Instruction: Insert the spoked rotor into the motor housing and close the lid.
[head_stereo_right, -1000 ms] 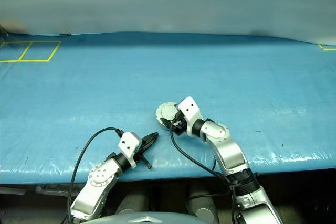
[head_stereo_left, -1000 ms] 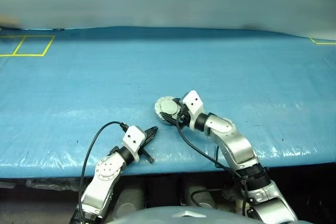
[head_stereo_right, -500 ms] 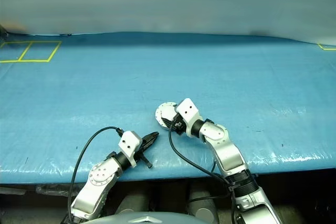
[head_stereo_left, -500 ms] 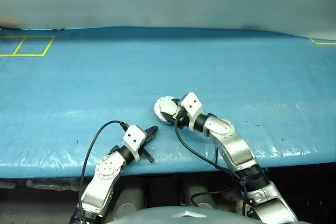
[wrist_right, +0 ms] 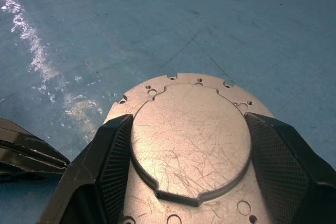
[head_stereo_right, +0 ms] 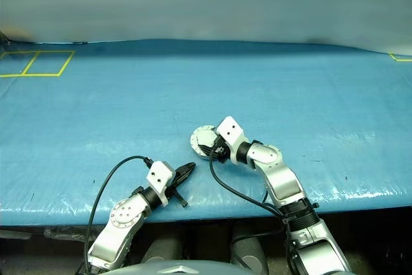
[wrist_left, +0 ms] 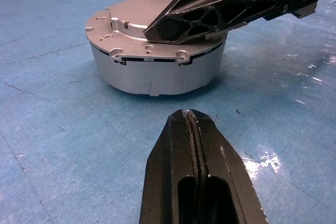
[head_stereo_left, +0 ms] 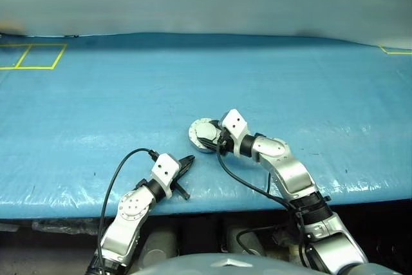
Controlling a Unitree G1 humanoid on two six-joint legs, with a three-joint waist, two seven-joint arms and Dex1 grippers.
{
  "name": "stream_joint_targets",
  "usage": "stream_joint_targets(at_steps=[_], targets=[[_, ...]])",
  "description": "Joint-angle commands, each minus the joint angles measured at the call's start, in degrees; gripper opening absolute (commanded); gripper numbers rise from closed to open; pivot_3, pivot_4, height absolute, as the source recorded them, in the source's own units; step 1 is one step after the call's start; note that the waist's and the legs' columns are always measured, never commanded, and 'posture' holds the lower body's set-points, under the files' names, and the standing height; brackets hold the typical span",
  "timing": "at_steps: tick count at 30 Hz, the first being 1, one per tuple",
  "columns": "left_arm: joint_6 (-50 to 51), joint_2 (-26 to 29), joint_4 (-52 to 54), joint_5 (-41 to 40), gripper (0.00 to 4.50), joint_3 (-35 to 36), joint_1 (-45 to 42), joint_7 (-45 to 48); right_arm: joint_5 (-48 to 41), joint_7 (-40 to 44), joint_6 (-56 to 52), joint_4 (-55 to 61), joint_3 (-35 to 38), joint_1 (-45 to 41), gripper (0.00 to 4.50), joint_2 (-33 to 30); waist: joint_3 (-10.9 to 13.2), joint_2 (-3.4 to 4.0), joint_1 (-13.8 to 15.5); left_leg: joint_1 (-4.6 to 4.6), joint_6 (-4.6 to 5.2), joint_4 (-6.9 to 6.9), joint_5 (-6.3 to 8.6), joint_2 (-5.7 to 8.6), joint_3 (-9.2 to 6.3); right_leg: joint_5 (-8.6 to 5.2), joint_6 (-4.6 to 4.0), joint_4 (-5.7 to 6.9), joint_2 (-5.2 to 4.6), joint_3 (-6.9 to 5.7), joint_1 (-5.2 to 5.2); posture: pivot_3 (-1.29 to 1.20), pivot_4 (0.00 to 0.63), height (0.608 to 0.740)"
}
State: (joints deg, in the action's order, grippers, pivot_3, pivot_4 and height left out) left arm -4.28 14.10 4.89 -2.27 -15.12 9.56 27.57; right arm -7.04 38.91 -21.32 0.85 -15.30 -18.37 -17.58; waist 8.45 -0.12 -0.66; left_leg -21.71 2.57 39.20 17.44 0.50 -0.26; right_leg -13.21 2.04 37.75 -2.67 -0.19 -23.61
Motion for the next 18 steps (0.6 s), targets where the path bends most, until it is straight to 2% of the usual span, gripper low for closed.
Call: stream_joint_targets(at_steps=[1,10,18], targets=[[-0.4,-0.1,0.9,0.1,0.0,-0.3,0.0,0.1,-1.6,2.2,1.0,0.1,0.7,-0.7,3.03,0.1,0.0,0.0,0.0,0.0,0.0,0.0,0.0,0.0,0.0,0.0,0.0,0.0,0.0,0.0,0.0,0.0,0.15,0.74],[-0.4,0.0,0.8,0.1,0.0,-0.4,0.0,0.2,-3.3,4.4,1.1,0.7,2.1,-1.5,3.03,0.0,0.0,0.0,0.0,0.0,0.0,-0.02,0.0,0.0,0.0,0.0,0.0,-0.01,-0.03,0.0,-0.01,0.0,0.15,0.74],[-0.3,-0.1,0.8,0.2,0.0,-0.4,-0.1,0.1,-1.0,5.9,4.4,-0.9,0.9,-2.4,3.03,-1.6,0.0,0.0,0.0,-0.01,0.0,-0.02,0.0,0.01,0.0,0.0,0.0,-0.01,-0.05,0.0,-0.01,0.0,0.15,0.74]])
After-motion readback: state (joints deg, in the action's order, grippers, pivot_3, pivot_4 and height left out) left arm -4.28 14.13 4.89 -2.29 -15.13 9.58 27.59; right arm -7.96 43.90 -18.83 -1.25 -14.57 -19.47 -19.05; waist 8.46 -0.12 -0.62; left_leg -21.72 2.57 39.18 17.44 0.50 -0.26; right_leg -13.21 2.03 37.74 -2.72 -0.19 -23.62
